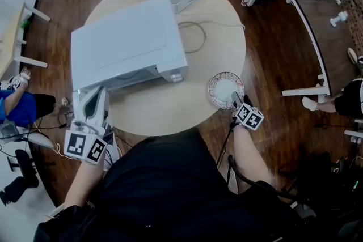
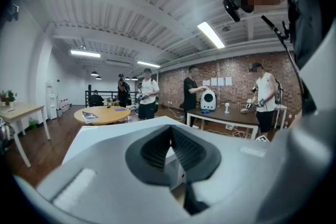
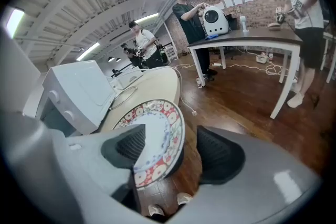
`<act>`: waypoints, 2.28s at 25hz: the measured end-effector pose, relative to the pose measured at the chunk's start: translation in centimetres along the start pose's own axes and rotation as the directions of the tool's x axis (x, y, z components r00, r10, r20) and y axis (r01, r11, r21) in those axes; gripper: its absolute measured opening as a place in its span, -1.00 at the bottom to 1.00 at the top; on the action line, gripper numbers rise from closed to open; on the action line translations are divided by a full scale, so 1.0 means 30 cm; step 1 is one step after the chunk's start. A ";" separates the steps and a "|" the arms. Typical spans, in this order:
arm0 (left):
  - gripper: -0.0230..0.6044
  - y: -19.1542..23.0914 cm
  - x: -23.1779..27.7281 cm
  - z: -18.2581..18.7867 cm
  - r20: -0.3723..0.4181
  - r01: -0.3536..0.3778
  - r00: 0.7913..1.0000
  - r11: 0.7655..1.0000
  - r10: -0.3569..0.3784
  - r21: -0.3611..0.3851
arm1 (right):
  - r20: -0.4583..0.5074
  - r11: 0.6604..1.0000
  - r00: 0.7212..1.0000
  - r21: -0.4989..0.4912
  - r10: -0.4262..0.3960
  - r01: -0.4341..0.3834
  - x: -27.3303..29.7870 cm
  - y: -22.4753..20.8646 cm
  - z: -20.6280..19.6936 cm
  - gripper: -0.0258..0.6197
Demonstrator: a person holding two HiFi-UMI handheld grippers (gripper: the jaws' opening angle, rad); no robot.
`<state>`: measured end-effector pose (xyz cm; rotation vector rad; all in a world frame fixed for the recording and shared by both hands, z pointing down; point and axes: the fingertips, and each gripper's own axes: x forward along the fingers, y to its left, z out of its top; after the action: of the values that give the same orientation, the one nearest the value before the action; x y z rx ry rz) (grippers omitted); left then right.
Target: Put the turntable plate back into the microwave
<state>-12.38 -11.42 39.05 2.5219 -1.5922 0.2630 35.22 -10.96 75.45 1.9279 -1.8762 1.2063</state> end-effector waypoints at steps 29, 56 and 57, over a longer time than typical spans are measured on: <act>-0.92 -0.079 -0.013 -0.035 -0.023 -0.085 0.996 0.996 0.085 0.001 | -0.013 0.972 0.977 0.109 0.213 -0.210 0.075 0.054 -0.053 -0.41; -0.92 0.111 -0.129 -0.128 0.004 -0.069 0.998 0.995 0.069 -0.070 | 0.208 0.896 0.975 0.412 0.083 -0.164 -0.028 0.110 -0.035 -0.80; -0.92 0.101 -0.124 -0.134 0.008 -0.065 0.998 0.995 0.065 -0.075 | 0.214 0.895 0.973 0.410 0.093 -0.175 -0.030 0.113 -0.015 -0.81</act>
<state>-16.97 -8.58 42.22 2.4233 -1.6580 0.1944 32.11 -10.62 73.84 2.2289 -1.9958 1.6487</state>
